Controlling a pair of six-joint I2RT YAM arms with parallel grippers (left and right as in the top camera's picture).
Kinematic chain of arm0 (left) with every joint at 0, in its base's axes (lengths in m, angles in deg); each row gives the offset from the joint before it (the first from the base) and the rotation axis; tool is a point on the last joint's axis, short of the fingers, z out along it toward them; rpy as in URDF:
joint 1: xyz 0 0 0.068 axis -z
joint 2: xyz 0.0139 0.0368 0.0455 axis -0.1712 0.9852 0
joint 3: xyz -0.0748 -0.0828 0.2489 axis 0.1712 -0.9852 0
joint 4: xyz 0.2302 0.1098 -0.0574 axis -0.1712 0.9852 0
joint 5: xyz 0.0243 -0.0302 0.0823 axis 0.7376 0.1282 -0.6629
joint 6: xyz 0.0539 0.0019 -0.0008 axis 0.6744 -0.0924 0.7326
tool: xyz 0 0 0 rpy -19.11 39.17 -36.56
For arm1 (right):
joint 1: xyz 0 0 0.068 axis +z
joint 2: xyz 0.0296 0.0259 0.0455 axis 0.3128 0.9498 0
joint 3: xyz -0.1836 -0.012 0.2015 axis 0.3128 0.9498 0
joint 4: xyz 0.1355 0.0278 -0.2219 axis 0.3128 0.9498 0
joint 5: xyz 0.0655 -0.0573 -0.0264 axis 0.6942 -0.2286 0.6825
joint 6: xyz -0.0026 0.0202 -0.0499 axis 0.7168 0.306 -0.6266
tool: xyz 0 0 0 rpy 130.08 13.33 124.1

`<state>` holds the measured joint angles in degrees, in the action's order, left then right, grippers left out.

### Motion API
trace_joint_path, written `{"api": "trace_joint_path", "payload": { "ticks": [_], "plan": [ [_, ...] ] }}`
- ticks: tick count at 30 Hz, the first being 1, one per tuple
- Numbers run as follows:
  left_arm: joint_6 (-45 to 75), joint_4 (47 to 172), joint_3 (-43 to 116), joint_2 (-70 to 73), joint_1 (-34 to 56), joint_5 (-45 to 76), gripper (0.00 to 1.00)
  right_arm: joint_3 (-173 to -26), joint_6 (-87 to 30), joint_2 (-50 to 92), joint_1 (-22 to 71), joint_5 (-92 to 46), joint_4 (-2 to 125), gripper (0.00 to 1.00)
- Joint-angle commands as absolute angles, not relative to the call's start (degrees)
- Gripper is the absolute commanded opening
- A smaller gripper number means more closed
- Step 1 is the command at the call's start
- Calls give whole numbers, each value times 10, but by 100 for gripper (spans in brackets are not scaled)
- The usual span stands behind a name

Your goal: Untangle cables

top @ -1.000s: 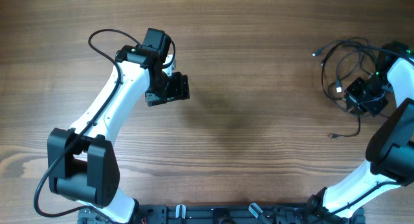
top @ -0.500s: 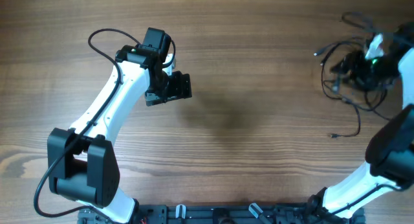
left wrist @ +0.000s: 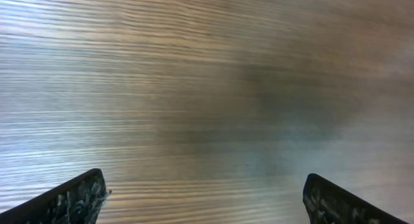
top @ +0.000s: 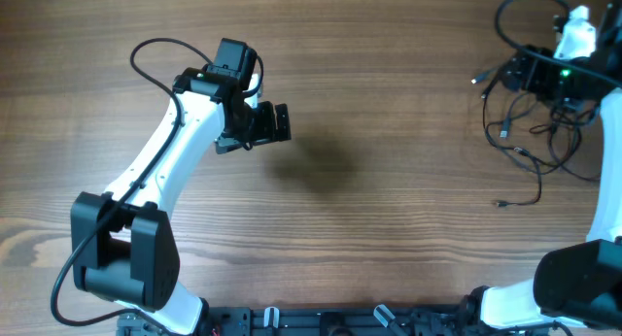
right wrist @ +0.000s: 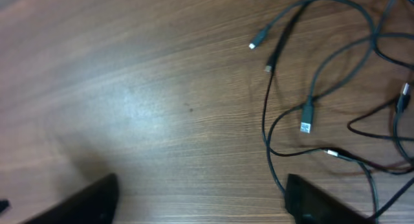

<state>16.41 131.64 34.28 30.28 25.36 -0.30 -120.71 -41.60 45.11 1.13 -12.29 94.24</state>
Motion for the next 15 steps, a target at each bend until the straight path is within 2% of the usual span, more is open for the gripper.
{"api": "trace_joint_path", "payload": {
  "ticks": [1, 2, 8, 15],
  "plan": [
    [102, 1318, 342, 297, 213, -98, 100, -1215, -430, 444, 59, -149, 947, 97],
    [94, 1319, 342, 297, 199, -99, 100, -1215, -431, 444, 72, -152, 945, 100],
    [75, 1398, 341, 297, 136, -99, 100, -1212, -422, 444, 149, -227, 965, 100],
    [93, 1494, 341, 297, 134, -113, 100, -1128, -392, 438, 156, -221, 1007, 100]
  ]
}}
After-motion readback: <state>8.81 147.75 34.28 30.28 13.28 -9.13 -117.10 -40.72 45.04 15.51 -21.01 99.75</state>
